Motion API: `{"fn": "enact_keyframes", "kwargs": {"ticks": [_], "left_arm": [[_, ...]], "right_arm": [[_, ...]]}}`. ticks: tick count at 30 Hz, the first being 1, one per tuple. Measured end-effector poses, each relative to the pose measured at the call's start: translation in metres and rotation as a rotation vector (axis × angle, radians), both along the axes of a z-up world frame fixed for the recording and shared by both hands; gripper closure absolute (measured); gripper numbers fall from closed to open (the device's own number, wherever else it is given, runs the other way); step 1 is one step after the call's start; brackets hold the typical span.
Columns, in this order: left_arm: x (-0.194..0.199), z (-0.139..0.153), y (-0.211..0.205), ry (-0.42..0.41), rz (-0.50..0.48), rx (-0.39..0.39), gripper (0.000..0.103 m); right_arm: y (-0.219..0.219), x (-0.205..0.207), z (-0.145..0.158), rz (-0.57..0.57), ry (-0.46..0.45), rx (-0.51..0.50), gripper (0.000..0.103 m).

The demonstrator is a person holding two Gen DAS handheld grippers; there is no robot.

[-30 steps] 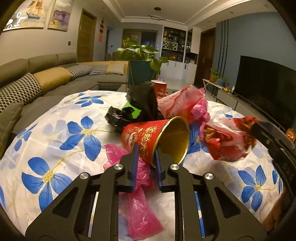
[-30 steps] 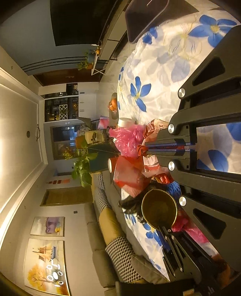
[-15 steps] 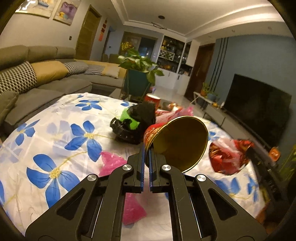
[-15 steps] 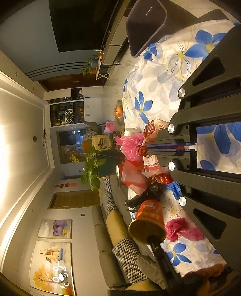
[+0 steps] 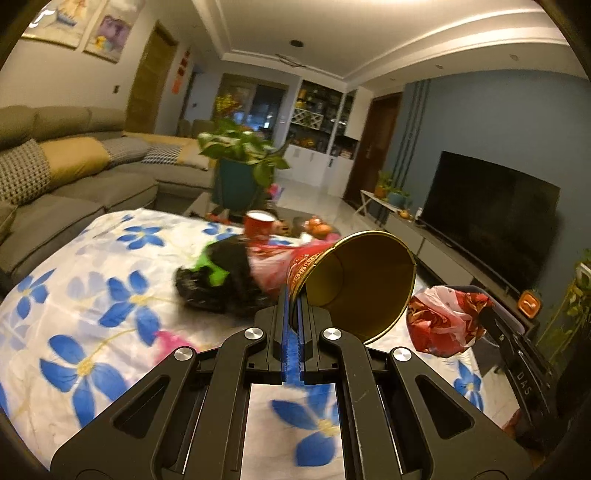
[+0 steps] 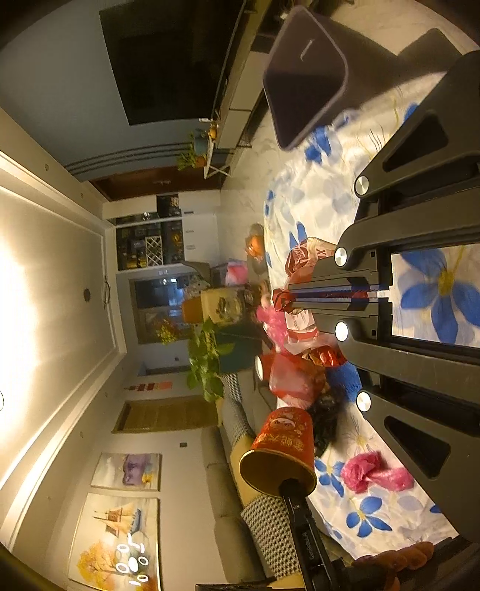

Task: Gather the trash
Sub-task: 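Carry the red cup and red bag over the grey bin with both tools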

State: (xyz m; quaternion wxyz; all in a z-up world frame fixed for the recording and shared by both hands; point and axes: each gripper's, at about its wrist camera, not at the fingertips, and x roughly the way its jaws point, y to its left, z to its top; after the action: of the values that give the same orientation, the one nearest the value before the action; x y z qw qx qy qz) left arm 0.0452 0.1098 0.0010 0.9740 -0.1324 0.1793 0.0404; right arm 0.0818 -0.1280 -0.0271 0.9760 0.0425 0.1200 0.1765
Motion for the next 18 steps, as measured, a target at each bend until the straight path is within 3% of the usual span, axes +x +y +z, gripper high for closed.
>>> {"fn": "enact_keyframes", "kwargs": {"ticks": [6,18], "left_arm": [[0.028,0.011,-0.046,-0.013,-0.102,0.027,0.1],[0.104,0.024,-0.164,-0.057,-0.314,0.059,0.1]], "right_arm": [[-0.034,0.001,0.009,-0.087,-0.034,-0.006,0.1],[-0.129,0.025,0.022,-0.366,-0.083,-0.038,0.1]]}}
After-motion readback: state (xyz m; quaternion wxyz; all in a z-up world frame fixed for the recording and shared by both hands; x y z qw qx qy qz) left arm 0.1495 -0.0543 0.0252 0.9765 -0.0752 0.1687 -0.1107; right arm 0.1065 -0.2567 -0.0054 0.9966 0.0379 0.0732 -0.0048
